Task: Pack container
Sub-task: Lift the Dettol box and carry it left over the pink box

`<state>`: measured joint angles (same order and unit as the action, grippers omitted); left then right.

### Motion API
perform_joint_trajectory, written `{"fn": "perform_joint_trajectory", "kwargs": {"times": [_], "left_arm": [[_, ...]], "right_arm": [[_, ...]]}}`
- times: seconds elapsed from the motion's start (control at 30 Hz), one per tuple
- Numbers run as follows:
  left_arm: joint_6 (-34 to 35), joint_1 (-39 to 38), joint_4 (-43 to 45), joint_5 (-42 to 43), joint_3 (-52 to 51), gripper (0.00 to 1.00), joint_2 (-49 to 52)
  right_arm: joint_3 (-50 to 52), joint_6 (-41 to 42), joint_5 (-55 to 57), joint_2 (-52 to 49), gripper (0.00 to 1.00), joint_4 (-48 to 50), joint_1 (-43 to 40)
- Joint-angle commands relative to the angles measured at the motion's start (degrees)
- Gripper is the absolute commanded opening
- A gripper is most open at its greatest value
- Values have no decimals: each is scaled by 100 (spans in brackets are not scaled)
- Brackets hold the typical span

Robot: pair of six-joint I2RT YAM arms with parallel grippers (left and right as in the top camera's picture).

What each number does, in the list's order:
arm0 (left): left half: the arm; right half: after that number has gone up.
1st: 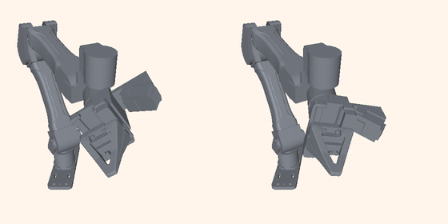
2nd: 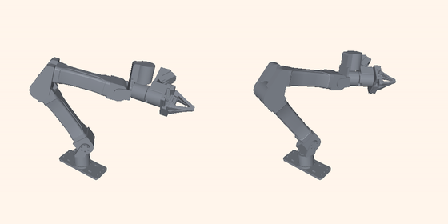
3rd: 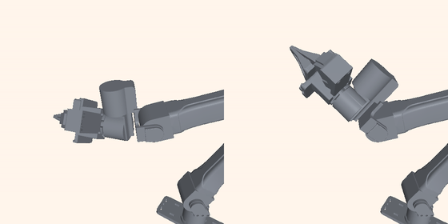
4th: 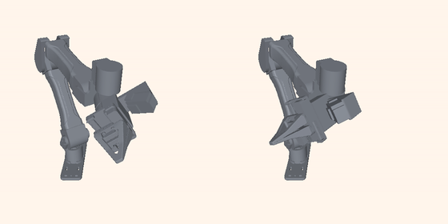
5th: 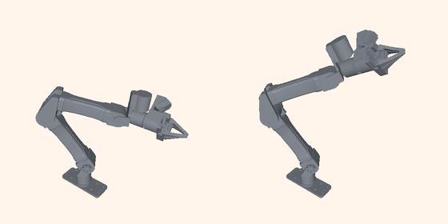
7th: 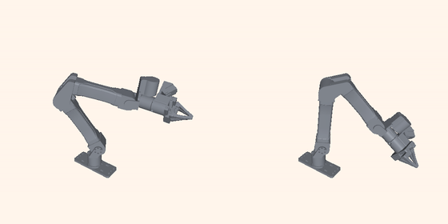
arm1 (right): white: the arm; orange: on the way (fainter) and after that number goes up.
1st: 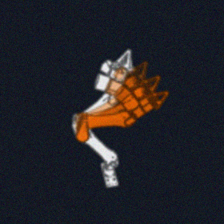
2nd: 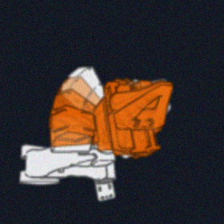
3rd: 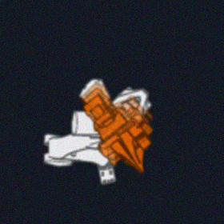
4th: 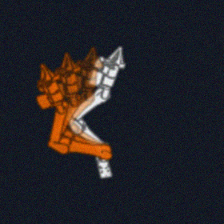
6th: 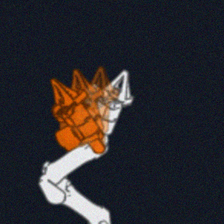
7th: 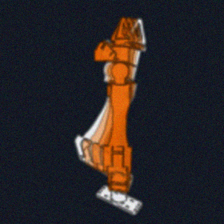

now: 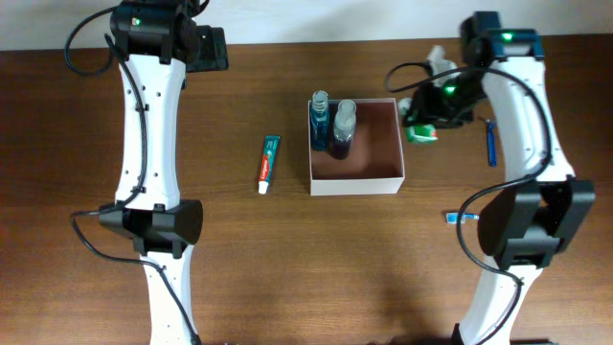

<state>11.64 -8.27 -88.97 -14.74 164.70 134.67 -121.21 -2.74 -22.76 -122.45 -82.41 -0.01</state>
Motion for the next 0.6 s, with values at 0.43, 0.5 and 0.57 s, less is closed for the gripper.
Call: {"fn": "perform_joint_trajectory", "kwargs": {"times": [0.43,0.5,0.57], "left_arm": [[52,20,-4,44,66,99,-63],[52,20,-4,44,66,99,-63],[52,20,-4,44,66,99,-63]], "right_arm": [[603,415,-210,-9,36,1032,616],[748,415,-205,-9,36,1224,723],[846,415,-205,-9,36,1388,802]]}}
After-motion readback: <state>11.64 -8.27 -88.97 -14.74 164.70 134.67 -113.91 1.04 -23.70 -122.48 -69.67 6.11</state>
